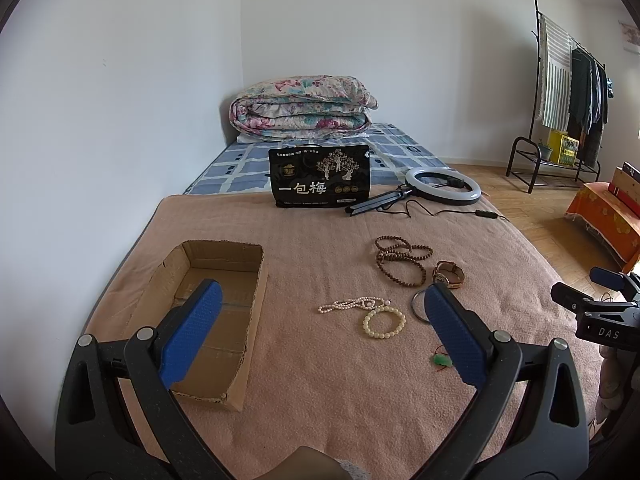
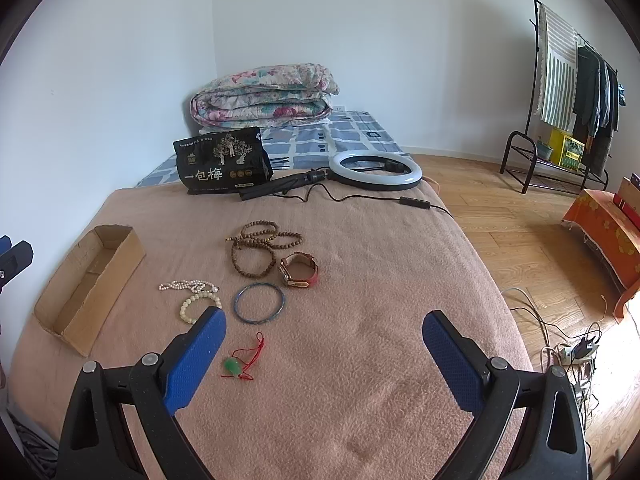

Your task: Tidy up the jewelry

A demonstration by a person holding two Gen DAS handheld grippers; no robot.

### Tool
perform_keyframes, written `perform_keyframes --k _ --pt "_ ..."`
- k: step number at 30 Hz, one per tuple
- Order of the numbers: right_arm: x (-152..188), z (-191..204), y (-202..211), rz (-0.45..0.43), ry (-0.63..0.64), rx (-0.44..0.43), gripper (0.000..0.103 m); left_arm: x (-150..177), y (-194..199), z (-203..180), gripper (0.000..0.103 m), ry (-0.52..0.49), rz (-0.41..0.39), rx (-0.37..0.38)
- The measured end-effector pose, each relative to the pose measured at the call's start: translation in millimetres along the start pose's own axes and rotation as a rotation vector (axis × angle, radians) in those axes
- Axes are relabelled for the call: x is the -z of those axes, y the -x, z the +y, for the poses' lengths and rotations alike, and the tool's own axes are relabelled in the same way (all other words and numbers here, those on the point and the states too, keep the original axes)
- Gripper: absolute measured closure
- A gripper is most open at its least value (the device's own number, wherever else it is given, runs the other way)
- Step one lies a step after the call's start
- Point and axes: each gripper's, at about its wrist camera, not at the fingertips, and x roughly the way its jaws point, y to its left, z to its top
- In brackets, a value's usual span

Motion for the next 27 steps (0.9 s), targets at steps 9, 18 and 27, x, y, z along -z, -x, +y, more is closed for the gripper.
perform_keyframes --k 9,18,27 --pt "-2.2 0.2 -0.1 0.0 -0.003 0.001 0.003 0.2 0.2 -0.2 0.0 -0.001 0.0 -0.001" --pt "-0.9 0.4 -2.7 0.005 0.0 -0.001 0.003 0.6 0.3 -0.3 0.0 -0.002 0.0 -0.003" --pt "-1.6 1.6 -2.6 0.003 0.004 0.001 0.003 1.1 -0.3 -0.7 0.0 -0.003 0.0 0.0"
